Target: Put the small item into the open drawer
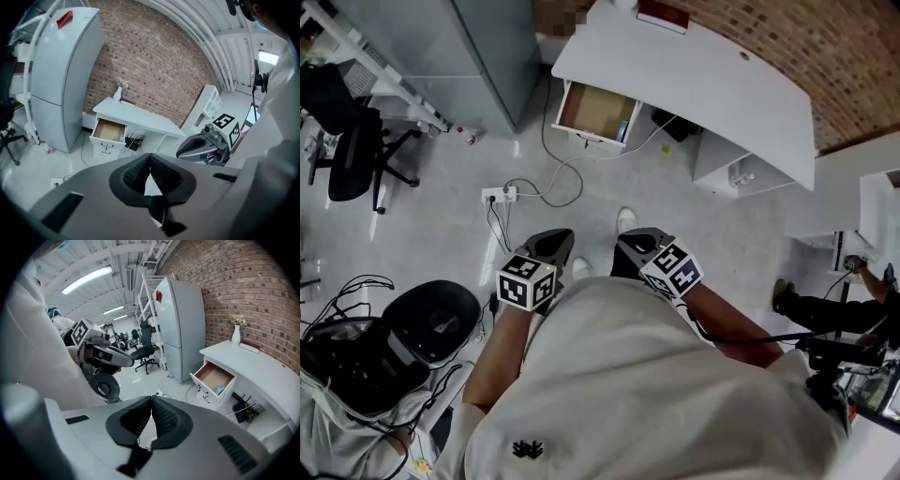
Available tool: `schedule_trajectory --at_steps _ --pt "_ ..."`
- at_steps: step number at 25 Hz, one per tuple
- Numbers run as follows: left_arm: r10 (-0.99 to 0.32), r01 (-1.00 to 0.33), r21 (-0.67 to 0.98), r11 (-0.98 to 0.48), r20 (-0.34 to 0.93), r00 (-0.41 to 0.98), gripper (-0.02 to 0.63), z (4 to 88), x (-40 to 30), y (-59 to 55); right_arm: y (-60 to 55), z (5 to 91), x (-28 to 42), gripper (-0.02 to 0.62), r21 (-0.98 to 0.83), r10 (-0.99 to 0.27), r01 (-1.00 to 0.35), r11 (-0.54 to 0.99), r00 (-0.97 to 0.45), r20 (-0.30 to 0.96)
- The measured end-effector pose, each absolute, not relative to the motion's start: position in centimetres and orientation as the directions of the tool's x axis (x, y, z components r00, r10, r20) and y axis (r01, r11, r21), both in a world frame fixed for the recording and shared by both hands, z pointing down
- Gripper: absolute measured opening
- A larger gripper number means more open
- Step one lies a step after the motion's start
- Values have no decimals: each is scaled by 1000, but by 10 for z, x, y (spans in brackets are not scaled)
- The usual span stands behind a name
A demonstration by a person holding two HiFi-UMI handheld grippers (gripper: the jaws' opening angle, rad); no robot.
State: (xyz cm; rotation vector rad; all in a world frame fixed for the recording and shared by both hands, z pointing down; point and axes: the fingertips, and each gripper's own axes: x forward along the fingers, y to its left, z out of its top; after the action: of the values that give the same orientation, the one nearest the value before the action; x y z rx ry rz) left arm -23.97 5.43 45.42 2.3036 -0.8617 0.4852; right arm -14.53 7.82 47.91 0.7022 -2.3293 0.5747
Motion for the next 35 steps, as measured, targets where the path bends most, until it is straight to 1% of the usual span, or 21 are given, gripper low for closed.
schedule_trajectory --at_steps 20,35 --pt "-459 -694 405 -595 538 707 25 466 -231 84 97 479 -124 29 -173 -373 -618 767 -648 664" --pt "-479 -711 396 -580 541 692 25 484 -249 97 118 496 -134 29 -167 -360 -608 776 -645 674"
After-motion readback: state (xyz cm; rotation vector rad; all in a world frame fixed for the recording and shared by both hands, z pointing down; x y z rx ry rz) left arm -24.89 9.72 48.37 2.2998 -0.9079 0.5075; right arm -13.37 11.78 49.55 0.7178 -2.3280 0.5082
